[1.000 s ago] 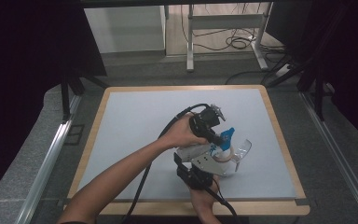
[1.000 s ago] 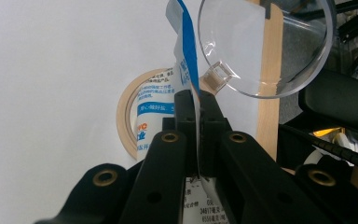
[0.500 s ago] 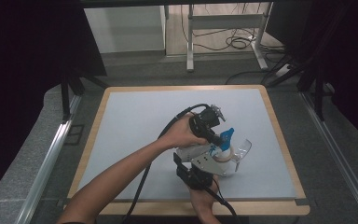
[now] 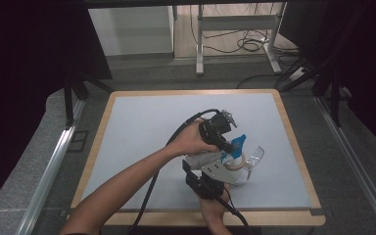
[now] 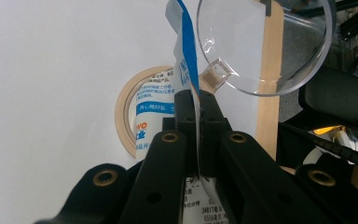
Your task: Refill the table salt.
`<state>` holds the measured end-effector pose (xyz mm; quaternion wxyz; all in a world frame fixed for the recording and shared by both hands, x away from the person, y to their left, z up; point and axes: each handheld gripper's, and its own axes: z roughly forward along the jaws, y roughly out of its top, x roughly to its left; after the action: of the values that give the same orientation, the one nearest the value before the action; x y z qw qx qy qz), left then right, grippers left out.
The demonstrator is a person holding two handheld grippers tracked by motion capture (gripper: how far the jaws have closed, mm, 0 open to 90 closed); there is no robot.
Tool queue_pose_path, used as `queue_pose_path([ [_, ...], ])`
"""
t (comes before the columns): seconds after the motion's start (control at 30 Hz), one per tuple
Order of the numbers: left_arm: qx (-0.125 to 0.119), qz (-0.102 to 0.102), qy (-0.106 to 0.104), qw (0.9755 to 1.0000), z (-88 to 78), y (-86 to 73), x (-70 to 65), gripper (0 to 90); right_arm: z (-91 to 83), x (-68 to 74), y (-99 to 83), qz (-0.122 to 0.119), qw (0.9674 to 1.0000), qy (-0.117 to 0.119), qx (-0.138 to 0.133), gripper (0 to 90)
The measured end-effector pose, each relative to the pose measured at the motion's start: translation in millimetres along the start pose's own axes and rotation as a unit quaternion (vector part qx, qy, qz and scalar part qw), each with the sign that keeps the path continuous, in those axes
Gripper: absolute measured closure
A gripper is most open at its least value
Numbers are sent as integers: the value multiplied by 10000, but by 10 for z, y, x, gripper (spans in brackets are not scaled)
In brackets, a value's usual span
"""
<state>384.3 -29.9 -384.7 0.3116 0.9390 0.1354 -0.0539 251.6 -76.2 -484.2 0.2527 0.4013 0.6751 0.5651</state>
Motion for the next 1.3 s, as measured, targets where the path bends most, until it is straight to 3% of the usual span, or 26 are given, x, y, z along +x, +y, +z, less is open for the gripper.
queue_pose_path([
  [1.3,26,-11,-23,10000,-11,26,-7,900,-24,-7,45,57,10000,45,-69,553],
])
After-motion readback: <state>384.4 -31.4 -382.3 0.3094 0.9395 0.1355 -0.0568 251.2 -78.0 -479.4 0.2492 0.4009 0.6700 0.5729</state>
